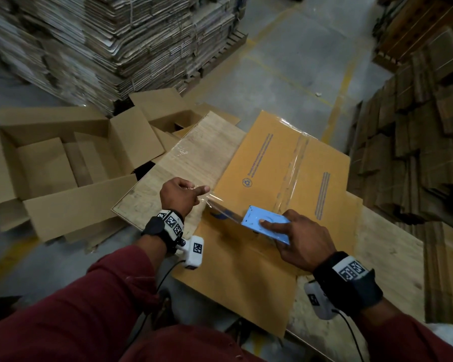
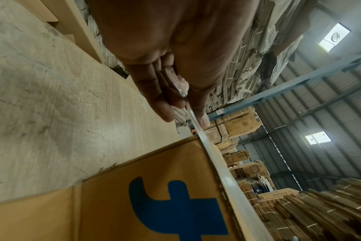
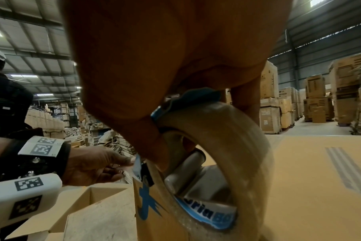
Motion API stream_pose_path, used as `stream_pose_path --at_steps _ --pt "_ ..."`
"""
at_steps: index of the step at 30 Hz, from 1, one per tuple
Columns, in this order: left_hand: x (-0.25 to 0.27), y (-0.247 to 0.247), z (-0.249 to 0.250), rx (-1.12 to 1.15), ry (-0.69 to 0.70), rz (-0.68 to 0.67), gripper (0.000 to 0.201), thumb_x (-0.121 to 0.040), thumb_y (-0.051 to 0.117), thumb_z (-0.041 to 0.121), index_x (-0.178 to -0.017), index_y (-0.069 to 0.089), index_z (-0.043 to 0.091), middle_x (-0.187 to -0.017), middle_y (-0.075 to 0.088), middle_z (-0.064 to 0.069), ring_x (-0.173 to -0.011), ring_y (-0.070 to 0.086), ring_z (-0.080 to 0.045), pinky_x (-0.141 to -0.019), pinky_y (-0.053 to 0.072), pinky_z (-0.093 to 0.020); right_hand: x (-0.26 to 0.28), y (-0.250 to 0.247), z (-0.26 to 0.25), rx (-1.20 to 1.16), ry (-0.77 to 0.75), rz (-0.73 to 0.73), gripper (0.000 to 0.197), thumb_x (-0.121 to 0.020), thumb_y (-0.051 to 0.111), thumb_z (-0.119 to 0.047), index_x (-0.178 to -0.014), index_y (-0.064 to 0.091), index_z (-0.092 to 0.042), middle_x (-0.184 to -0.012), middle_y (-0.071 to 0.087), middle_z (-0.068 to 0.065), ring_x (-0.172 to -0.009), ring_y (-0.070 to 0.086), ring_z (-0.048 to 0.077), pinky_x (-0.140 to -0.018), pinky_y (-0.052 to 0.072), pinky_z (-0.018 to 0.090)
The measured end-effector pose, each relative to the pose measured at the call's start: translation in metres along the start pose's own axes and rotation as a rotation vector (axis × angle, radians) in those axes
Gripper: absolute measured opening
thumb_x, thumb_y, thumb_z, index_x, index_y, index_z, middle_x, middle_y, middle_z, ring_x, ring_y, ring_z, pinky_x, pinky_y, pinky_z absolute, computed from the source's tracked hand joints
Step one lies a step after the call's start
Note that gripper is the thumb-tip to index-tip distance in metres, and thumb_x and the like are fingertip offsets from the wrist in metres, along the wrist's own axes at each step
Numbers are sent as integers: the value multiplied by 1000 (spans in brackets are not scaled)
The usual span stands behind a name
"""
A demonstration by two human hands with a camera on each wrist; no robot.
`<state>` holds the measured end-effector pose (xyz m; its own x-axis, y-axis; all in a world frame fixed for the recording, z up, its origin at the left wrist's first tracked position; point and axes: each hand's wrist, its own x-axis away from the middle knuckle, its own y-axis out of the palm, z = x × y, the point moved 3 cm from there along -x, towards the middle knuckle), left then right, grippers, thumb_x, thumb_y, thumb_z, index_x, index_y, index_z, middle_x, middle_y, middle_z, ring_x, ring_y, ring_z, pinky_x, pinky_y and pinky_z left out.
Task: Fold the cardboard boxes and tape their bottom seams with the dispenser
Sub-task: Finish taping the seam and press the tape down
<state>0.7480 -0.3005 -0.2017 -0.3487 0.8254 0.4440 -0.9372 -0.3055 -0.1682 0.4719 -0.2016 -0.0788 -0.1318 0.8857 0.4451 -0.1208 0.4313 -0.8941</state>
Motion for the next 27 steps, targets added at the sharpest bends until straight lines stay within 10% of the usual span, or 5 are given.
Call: stream_pose_path --at_steps 19,22,27 --pt "-36 10 -41 -111 -310 -273 76 -51 99 57 -88 73 -4 -83 74 -16 -59 52 -20 -67 57 -35 -35 -9 -13 34 -67 -65 55 -89 57 -45 -141 47 -60 -100 41 -10 -101 60 21 -70 37 27" --pt "-43 11 -49 -164 -368 -348 105 -13 92 79 -86 80 4 -93 79 -10 -68 53 -22 -69 52 -37 -37 -6 -12 29 -81 -64 55 -89 56 -47 -141 46 -60 -102 44 -10 -99 60 20 -69 37 27" --pt "-41 19 -55 -327 -448 -581 79 -27 77 96 -62 82 25 -65 60 -5 -62 49 -22 -63 43 -34 -42 -5 -9 1 -78 -75 55 -84 58 -49 -136 50 -63 -94 40 -12 -94 61 18 -68 39 27"
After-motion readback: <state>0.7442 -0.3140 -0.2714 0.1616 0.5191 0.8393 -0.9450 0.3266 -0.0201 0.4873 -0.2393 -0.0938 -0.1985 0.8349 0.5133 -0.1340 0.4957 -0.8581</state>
